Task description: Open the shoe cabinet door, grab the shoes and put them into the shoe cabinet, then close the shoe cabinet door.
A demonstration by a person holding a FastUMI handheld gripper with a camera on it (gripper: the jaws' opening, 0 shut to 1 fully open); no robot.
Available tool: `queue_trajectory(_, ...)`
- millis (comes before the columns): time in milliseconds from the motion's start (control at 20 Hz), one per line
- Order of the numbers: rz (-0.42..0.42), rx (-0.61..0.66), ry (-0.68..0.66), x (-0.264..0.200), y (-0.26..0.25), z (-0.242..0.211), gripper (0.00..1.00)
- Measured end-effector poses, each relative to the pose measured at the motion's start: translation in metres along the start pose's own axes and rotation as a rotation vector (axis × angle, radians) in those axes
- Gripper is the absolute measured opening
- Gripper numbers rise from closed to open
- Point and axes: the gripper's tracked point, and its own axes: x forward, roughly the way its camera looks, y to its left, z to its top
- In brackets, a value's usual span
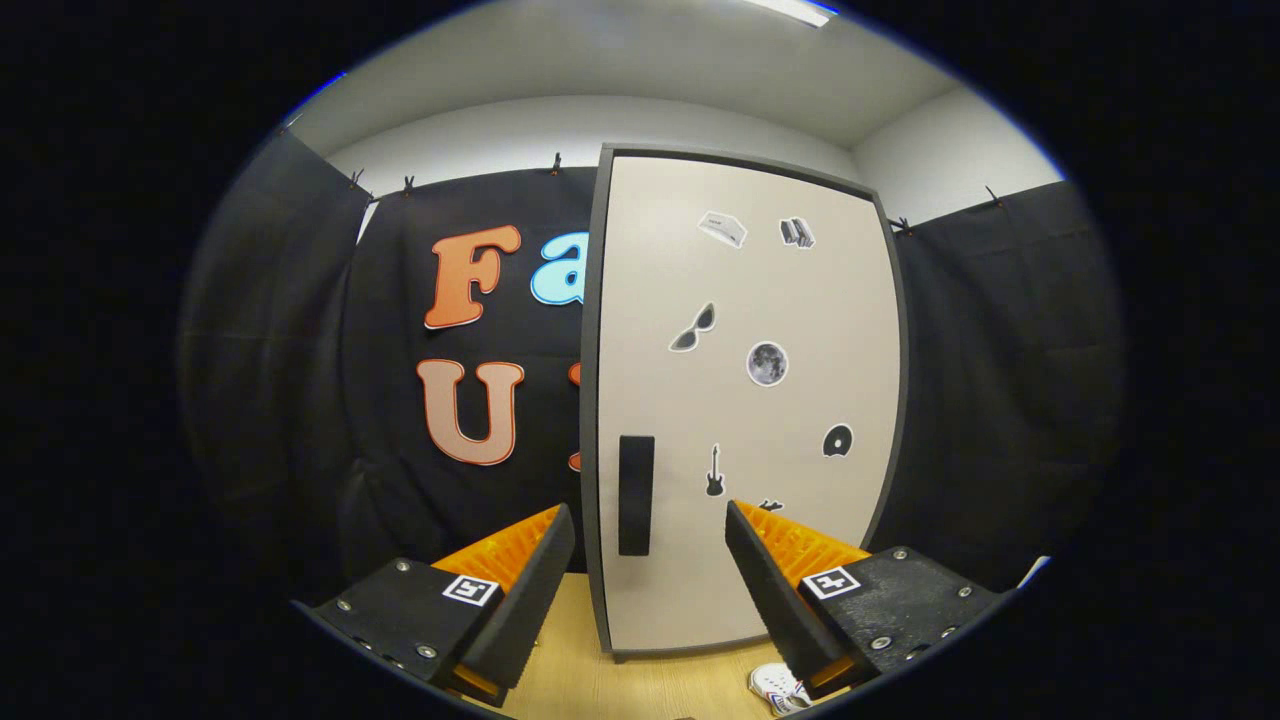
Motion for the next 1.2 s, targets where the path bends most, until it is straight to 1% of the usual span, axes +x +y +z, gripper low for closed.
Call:
queue_trajectory(150, -0.032, -0.014, 0.012, 0.034, -0.001, -0.005, 0.95)
queue_trajectory(350, -0.063, -0.002, 0.019, 0.073, -0.008, -0.009, 0.95)
queue_trajectory(550, -0.045, 0.017, 0.054, 0.098, -0.007, -0.02, 0.95)
queue_trajectory(650, -0.014, 0.03, 0.061, 0.105, -0.002, -0.023, 0.95)
queue_trajectory(850, 0.003, 0.032, 0.094, 0.118, 0.0, -0.035, 0.94)
queue_trajectory(900, 0.011, 0.03, 0.097, 0.12, 0.002, -0.036, 0.92)
queue_trajectory(1000, 0.032, 0.021, 0.093, 0.119, 0.007, -0.035, 0.87)
queue_trajectory(1050, 0.042, 0.013, 0.093, 0.12, 0.008, -0.035, 0.82)
queue_trajectory(1100, 0.051, 0.009, 0.094, 0.121, 0.01, -0.035, 0.8)
queue_trajectory(1150, 0.061, 0.008, 0.097, 0.121, 0.012, -0.035, 0.74)
queue_trajectory(1200, 0.06, 0.005, 0.098, 0.12, 0.013, -0.035, 0.7)
